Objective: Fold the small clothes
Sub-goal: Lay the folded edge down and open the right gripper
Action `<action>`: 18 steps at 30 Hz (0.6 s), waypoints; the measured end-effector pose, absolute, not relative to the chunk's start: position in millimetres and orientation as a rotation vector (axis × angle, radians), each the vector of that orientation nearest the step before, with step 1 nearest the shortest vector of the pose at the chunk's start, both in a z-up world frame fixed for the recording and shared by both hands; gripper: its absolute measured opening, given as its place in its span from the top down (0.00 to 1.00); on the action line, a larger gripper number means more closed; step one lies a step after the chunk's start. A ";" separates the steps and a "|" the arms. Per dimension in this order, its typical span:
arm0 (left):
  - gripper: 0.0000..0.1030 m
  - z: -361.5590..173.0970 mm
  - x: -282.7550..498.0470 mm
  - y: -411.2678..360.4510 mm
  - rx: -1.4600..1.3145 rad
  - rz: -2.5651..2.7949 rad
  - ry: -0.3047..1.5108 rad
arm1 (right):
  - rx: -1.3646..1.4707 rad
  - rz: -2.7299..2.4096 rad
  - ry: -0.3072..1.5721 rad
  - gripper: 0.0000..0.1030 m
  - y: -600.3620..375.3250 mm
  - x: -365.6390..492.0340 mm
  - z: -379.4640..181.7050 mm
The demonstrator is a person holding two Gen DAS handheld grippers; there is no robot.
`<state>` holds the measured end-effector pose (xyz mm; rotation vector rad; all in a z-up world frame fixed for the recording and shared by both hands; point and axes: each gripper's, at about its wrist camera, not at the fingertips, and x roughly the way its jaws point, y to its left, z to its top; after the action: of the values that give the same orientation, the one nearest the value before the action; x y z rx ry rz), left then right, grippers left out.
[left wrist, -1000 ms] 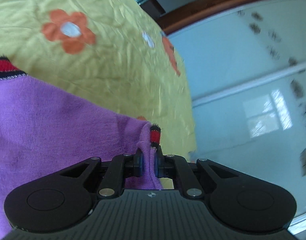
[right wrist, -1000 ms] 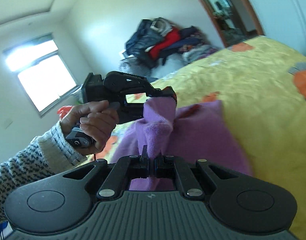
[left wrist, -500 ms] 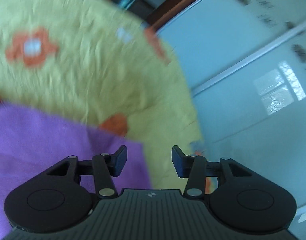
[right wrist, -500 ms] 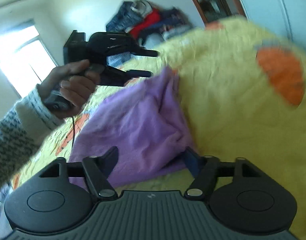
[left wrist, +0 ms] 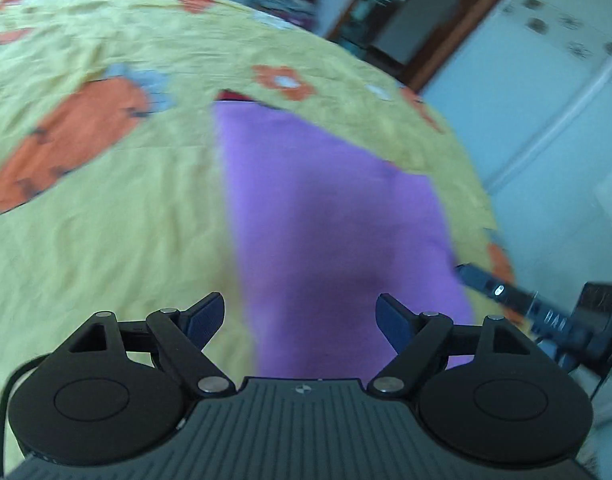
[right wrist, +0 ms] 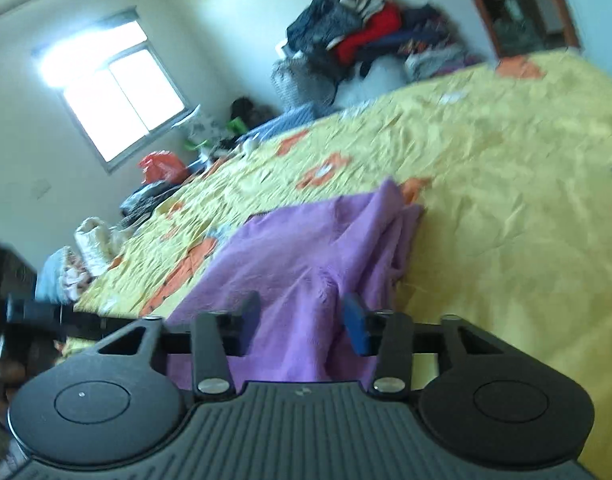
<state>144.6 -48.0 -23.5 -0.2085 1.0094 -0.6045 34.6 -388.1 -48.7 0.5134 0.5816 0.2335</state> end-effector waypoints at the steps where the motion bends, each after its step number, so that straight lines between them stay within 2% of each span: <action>1: 0.21 -26.8 145.6 -43.0 -0.214 -0.595 1.025 | 0.519 0.227 0.618 0.60 -389.7 44.3 -53.8; 3: 0.18 -33.2 149.3 -37.7 -0.257 -0.596 1.057 | 0.524 0.198 0.675 0.65 -392.8 58.6 -62.7; 5: 0.18 -41.3 146.8 -39.8 -0.260 -0.620 1.100 | 0.564 0.226 0.692 0.65 -395.8 61.3 -68.5; 6: 0.22 -44.7 143.0 -42.1 -0.243 -0.612 1.110 | 0.586 0.249 0.692 0.73 -397.2 63.4 -71.4; 7: 0.22 -44.2 136.5 -45.3 -0.211 -0.613 1.085 | 0.617 0.267 0.691 0.92 -399.4 65.6 -74.7; 8: 0.34 -42.5 131.4 -51.8 -0.146 -0.616 1.071 | 0.657 0.273 0.687 0.92 -403.4 69.2 -78.0; 9: 0.53 -40.3 125.6 -58.0 -0.074 -0.603 1.056 | 0.711 0.286 0.663 0.92 -410.3 72.6 -79.8; 12: 0.56 -42.6 110.3 -67.3 0.017 -0.593 1.037 | 0.864 0.337 0.591 0.93 -432.1 73.6 -70.6; 14: 0.55 -43.2 99.2 -74.1 0.088 -0.583 1.007 | 0.834 0.314 0.585 0.93 -437.8 71.4 -63.0; 16: 0.55 -43.5 91.4 -75.2 0.096 -0.572 1.002 | 0.701 0.251 0.686 0.90 -434.6 78.1 -72.9; 18: 0.52 -42.6 88.8 -72.3 0.081 -0.578 1.012 | 0.737 0.278 0.735 0.89 -441.6 79.0 -84.2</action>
<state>88.8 -72.3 -42.6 0.0810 1.0116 -0.5781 79.0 -441.6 -84.2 0.7365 0.7351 0.2783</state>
